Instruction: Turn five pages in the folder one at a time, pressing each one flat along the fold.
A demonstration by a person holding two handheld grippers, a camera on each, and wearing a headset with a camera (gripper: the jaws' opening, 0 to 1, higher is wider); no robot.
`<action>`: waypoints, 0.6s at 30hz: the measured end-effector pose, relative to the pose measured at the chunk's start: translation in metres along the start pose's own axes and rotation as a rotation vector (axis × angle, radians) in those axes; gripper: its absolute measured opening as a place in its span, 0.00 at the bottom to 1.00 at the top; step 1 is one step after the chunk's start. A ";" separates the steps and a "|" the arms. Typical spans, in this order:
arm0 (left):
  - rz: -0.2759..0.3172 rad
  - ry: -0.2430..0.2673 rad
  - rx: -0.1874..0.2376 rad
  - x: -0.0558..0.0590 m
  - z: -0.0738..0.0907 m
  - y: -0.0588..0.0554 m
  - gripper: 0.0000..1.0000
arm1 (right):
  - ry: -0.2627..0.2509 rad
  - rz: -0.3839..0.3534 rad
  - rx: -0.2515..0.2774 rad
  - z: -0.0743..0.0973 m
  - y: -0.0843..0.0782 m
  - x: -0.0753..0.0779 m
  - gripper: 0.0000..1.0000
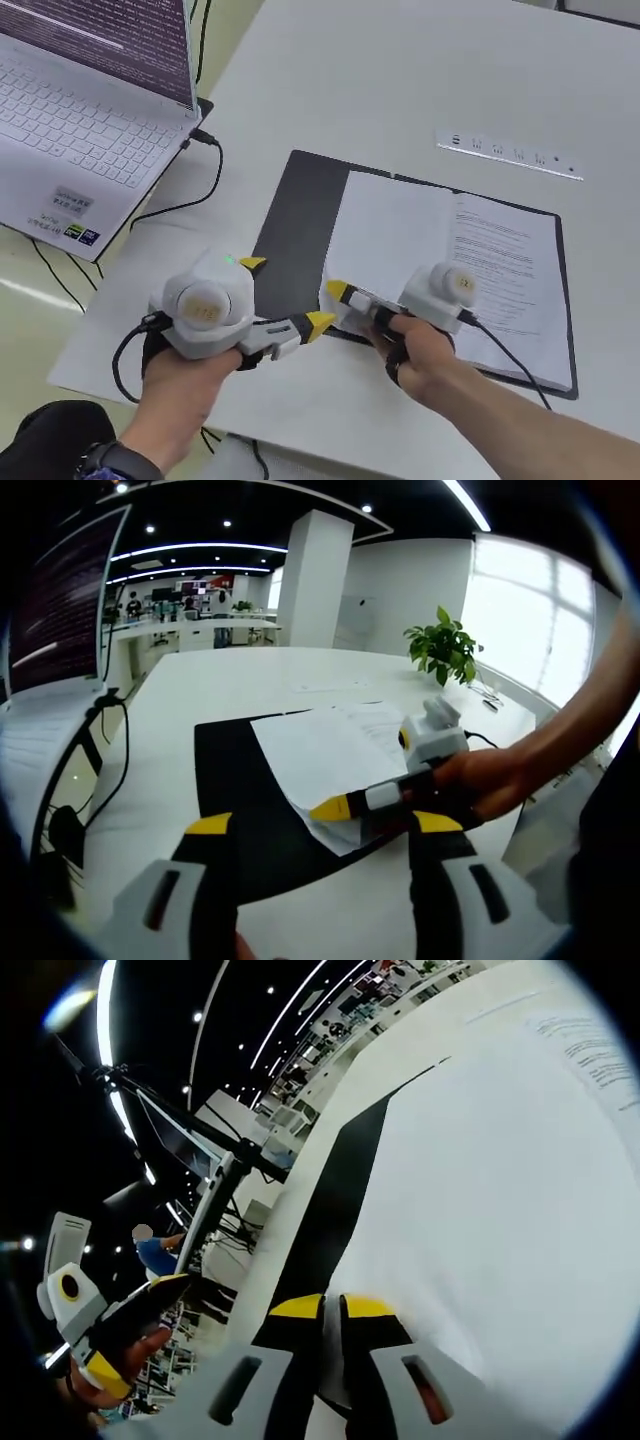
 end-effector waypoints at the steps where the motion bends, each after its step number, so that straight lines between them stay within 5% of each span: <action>1: 0.000 0.002 -0.001 -0.001 0.000 -0.001 0.69 | 0.001 0.000 -0.001 -0.001 -0.002 -0.001 0.05; 18: 0.003 -0.008 -0.015 0.007 0.001 -0.007 0.69 | 0.090 -0.025 0.000 0.009 -0.007 -0.020 0.32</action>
Point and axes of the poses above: the centre of the closed fingertips' face, and the gripper's own axes: z roughly backward along the fingers, x roughly to its right, y roughly out of its top, the point moved 1 cm from there along z, roughly backward along the fingers
